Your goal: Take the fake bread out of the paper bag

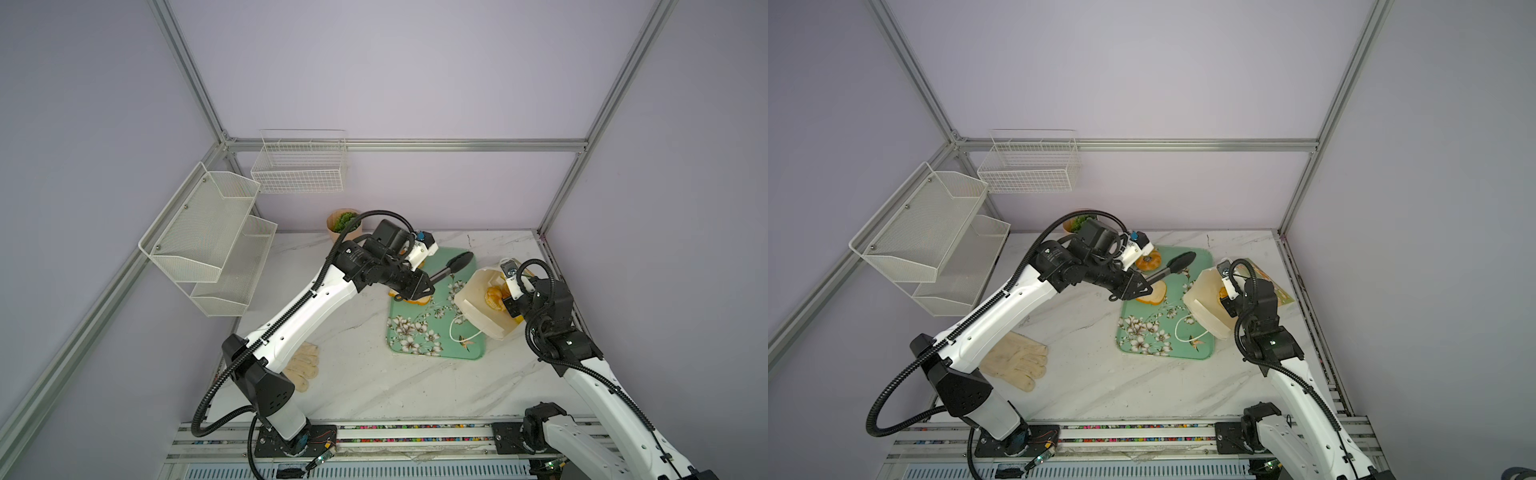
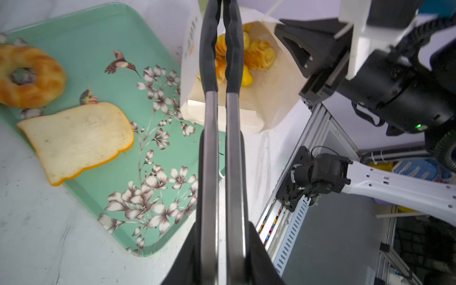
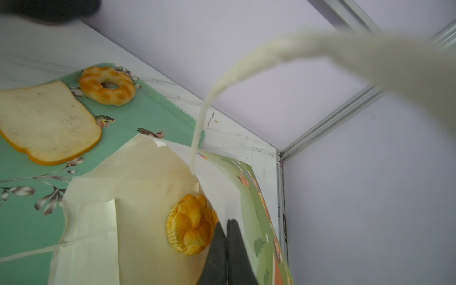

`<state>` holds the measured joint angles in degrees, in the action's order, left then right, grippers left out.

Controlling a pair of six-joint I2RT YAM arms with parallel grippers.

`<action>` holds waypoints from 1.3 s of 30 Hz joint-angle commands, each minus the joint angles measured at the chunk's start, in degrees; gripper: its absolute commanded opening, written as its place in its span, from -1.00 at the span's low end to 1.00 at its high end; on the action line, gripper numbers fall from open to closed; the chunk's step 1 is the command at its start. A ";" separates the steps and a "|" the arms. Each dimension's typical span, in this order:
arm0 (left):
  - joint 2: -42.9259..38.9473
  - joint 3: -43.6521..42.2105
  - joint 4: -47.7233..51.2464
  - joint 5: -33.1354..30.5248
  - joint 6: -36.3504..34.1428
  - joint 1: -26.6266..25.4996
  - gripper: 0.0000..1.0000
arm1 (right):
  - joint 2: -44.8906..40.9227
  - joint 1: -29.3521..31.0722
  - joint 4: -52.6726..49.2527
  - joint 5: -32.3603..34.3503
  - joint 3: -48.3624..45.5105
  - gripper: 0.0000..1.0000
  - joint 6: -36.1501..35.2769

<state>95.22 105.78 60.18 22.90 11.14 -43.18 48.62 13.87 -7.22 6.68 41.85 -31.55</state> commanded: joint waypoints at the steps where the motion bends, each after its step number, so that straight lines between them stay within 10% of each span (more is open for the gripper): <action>1: 0.21 4.72 4.18 -2.63 -2.37 -3.56 -0.55 | -1.89 -0.06 -0.17 -4.42 -0.13 -1.00 6.87; 11: -3.05 -3.67 5.33 -10.17 -0.42 -9.31 -0.48 | -3.97 -0.07 -2.18 -7.20 -0.75 -1.00 11.04; 39: 21.59 12.76 -0.36 -28.28 -5.76 -16.35 -0.11 | -4.06 -0.05 -1.75 -9.83 -0.62 -1.00 13.84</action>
<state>117.99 111.70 62.67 -2.76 6.37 -59.75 44.97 13.80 -10.15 -1.39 41.21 -19.11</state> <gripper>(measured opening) 0.444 0.045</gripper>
